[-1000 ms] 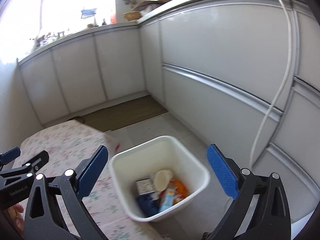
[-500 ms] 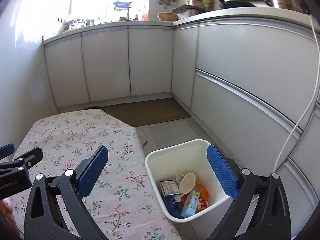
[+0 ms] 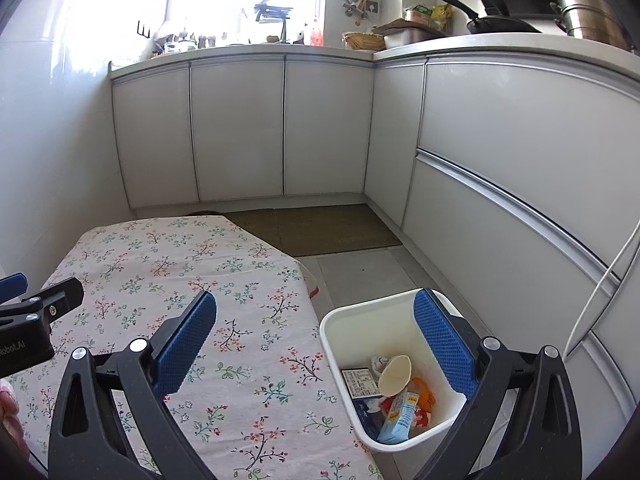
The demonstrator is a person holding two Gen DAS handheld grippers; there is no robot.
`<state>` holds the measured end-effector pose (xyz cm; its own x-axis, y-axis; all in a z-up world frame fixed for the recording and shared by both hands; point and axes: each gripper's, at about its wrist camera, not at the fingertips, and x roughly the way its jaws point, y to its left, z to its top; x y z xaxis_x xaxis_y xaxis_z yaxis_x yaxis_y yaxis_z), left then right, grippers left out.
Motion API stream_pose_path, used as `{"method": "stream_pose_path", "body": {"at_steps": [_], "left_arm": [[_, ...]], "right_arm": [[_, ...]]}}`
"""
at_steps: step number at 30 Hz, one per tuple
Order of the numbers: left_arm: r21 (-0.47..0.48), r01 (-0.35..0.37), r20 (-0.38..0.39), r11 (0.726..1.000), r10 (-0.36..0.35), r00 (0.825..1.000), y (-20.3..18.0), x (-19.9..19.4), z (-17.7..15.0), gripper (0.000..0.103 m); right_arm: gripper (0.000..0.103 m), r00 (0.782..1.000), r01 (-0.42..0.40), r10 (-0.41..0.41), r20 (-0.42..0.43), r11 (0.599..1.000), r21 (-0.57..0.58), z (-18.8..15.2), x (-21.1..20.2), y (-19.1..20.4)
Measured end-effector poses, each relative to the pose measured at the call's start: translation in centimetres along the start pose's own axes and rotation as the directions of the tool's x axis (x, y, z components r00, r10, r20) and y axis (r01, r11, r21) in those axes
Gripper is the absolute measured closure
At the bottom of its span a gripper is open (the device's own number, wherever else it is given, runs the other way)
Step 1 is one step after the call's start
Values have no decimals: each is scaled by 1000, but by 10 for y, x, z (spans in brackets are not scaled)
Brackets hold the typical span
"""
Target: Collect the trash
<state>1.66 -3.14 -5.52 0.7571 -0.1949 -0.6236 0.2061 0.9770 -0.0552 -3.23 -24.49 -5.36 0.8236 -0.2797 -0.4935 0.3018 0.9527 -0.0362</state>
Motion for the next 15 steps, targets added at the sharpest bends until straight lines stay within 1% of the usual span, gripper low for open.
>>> {"method": "stream_pose_path", "body": {"at_steps": [4,15], "left_arm": [[3,13,-5,1000,-13,1000,-2,0,1,7],[26,16,-15,1000,-16,1000,-9,4,-1,7]], "right_arm": [[7,1000,12,-12,4,1000,2,-1,-1,-3],[7,1000,25,-25,0,1000,10,-2,-1,-10]]}}
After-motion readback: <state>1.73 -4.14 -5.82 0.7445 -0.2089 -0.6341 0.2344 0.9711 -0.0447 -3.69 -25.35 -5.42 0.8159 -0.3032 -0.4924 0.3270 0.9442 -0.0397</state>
